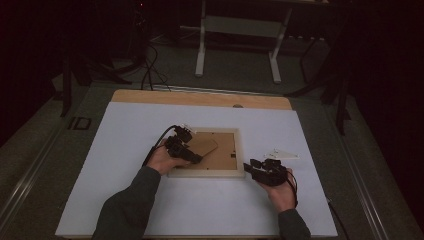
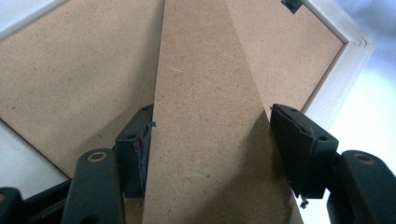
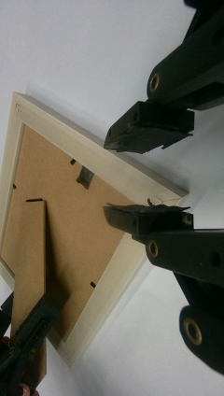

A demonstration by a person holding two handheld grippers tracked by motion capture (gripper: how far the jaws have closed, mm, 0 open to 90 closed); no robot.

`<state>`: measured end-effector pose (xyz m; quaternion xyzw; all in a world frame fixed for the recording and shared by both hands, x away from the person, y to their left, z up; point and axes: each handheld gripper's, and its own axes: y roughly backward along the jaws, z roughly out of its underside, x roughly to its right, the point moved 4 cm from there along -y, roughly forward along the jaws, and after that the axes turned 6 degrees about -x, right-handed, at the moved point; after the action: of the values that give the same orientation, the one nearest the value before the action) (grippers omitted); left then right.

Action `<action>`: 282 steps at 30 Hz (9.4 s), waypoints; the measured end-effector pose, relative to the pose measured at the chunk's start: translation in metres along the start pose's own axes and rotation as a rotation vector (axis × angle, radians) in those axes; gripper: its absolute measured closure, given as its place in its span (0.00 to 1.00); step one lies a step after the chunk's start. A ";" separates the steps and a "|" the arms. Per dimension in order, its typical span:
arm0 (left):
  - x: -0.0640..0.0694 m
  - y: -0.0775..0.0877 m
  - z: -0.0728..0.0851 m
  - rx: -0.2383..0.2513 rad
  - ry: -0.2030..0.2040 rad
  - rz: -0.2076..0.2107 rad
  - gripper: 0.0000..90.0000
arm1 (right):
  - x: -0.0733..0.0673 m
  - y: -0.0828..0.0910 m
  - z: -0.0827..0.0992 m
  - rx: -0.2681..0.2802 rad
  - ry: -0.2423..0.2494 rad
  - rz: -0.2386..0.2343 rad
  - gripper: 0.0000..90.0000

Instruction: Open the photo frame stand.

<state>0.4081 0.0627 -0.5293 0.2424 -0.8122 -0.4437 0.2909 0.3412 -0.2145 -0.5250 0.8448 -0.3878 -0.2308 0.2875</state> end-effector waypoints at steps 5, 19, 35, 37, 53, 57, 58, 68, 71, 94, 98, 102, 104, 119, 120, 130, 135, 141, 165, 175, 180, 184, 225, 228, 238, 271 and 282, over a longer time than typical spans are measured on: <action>0.001 0.000 0.000 -0.002 -0.013 -0.023 0.42 | 0.001 0.001 0.000 0.002 -0.002 0.001 0.68; 0.005 0.000 0.000 0.001 -0.040 -0.069 0.43 | 0.001 0.000 0.000 0.000 -0.006 0.005 0.68; 0.012 0.002 -0.001 0.035 -0.096 -0.142 0.43 | 0.001 0.011 -0.024 0.013 0.030 0.024 0.66; 0.013 0.003 -0.001 0.036 -0.103 -0.153 0.43 | 0.000 0.014 -0.031 0.016 0.046 0.031 0.66; 0.026 0.010 0.001 0.078 -0.144 -0.232 0.42 | 0.001 0.017 -0.068 0.011 0.083 0.052 0.63; 0.030 0.012 0.003 0.087 -0.157 -0.253 0.42 | 0.002 0.012 -0.070 -0.004 0.084 0.053 0.63; 0.030 0.012 0.003 0.090 -0.157 -0.254 0.42 | 0.003 0.010 -0.070 -0.010 0.085 0.056 0.63; 0.034 0.014 0.005 0.107 -0.166 -0.273 0.42 | 0.011 0.002 -0.071 -0.040 0.078 0.066 0.62; 0.034 0.014 0.005 0.112 -0.170 -0.276 0.42 | 0.014 0.000 -0.073 -0.047 0.077 0.076 0.62; 0.044 0.019 0.011 0.162 -0.214 -0.336 0.42 | 0.023 -0.010 -0.083 -0.102 0.083 0.083 0.61; 0.046 0.019 0.011 0.170 -0.217 -0.343 0.42 | 0.026 -0.011 -0.085 -0.107 0.080 0.089 0.61; 0.048 0.020 0.012 0.175 -0.227 -0.353 0.42 | 0.028 -0.013 -0.085 -0.116 0.075 0.091 0.61; 0.049 0.021 0.013 0.178 -0.231 -0.360 0.42 | 0.028 -0.014 -0.085 -0.121 0.072 0.092 0.61; 0.057 0.025 0.016 0.204 -0.274 -0.410 0.42 | 0.028 -0.023 -0.088 -0.137 0.051 0.078 0.61; 0.058 0.025 0.016 0.203 -0.276 -0.411 0.42 | 0.028 -0.024 -0.088 -0.138 0.047 0.078 0.60; 0.061 0.026 0.018 0.217 -0.293 -0.430 0.42 | 0.031 -0.030 -0.089 -0.152 0.011 0.055 0.55; 0.063 0.027 0.019 0.232 -0.304 -0.440 0.42 | 0.034 -0.034 -0.088 -0.178 -0.021 0.022 0.53; 0.063 0.027 0.020 0.236 -0.318 -0.450 0.42 | 0.035 -0.036 -0.087 -0.181 -0.041 -0.012 0.52; 0.068 0.028 0.022 0.261 -0.360 -0.483 0.42 | 0.037 -0.040 -0.092 -0.186 -0.115 -0.087 0.58; 0.067 0.028 0.023 0.266 -0.363 -0.486 0.42 | 0.038 -0.038 -0.091 -0.184 -0.123 -0.090 0.63; 0.066 0.026 0.024 0.267 -0.349 -0.476 0.42 | 0.038 -0.038 -0.090 -0.164 -0.132 -0.085 0.63; 0.062 0.026 0.024 0.250 -0.336 -0.448 0.41 | 0.036 -0.037 -0.089 -0.146 -0.130 -0.079 0.64; 0.032 0.028 0.018 0.171 -0.037 0.003 0.59 | 0.031 -0.034 -0.091 -0.104 -0.094 -0.060 0.65; 0.033 0.028 0.018 0.167 -0.049 -0.010 0.60 | 0.031 -0.034 -0.091 -0.103 -0.089 -0.057 0.65; 0.037 0.027 0.012 0.176 -0.062 -0.046 0.62 | 0.032 -0.027 -0.095 -0.081 -0.065 -0.027 0.65; 0.042 0.028 -0.005 0.236 -0.081 -0.126 0.74 | 0.028 -0.010 -0.113 0.045 -0.031 0.054 0.69; 0.042 0.027 -0.009 0.242 -0.067 -0.148 0.78 | 0.025 -0.008 -0.114 0.073 -0.017 0.084 0.69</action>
<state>0.3809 0.0433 -0.4915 0.3200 -0.8491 -0.3705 0.1986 0.4297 -0.1949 -0.4515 0.8355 -0.4337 -0.2116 0.2628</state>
